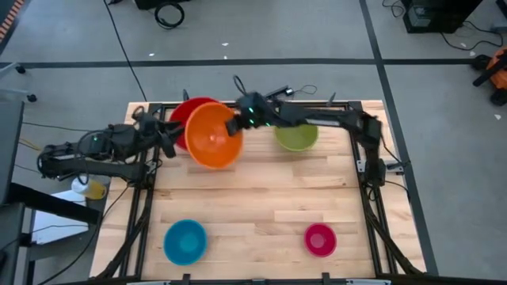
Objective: Nest bowls inside each other
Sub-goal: Stack the orange bowl on the red bowl
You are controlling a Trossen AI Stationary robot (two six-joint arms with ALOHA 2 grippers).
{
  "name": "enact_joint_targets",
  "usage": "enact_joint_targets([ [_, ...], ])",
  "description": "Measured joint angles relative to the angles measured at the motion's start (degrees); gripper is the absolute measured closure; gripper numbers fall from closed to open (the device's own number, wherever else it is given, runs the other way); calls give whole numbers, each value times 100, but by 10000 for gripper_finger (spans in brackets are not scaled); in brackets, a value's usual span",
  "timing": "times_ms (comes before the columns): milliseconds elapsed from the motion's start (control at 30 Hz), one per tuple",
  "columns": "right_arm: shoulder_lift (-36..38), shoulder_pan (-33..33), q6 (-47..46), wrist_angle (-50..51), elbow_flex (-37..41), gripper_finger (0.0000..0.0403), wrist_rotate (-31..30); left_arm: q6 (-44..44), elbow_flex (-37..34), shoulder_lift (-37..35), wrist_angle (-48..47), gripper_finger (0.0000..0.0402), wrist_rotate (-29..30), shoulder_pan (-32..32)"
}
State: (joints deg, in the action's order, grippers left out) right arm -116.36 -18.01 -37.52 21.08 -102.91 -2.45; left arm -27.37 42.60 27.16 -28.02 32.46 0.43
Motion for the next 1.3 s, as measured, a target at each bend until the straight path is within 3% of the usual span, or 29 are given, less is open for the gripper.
enact_joint_targets([
  [267, -1491, -328, 493, 728, -2096, 384, 70, -669, 469, -1, -1342, 219, 653, 2],
  [333, -1792, -382, 216, 868, -2343, 384, -583, -1275, 633, 23, -1770, 218, 480, -44],
  [400, -2053, -464, 188, 1065, -2511, 384, -690, -1790, 731, 24, -2590, 218, 515, -32],
  [533, -2062, -470, 195, 926, -2625, 380, -341, -2599, 964, -4, -3322, 218, 777, 27],
  [833, -2071, -480, 248, 1007, -2569, 379, -334, -2549, 975, 72, -3253, 218, 838, 41],
  [967, -2037, -409, 239, 1140, -2588, 371, -62, -2540, 960, 72, -3258, 218, 850, 43],
  [1100, -2050, -350, 430, 1174, -2577, 339, 54, -2540, 960, 91, -3263, 218, 866, 43],
  [1300, -2048, -359, 199, 1318, -2579, 255, 70, -2540, 958, 98, -3264, 218, 836, 43],
])
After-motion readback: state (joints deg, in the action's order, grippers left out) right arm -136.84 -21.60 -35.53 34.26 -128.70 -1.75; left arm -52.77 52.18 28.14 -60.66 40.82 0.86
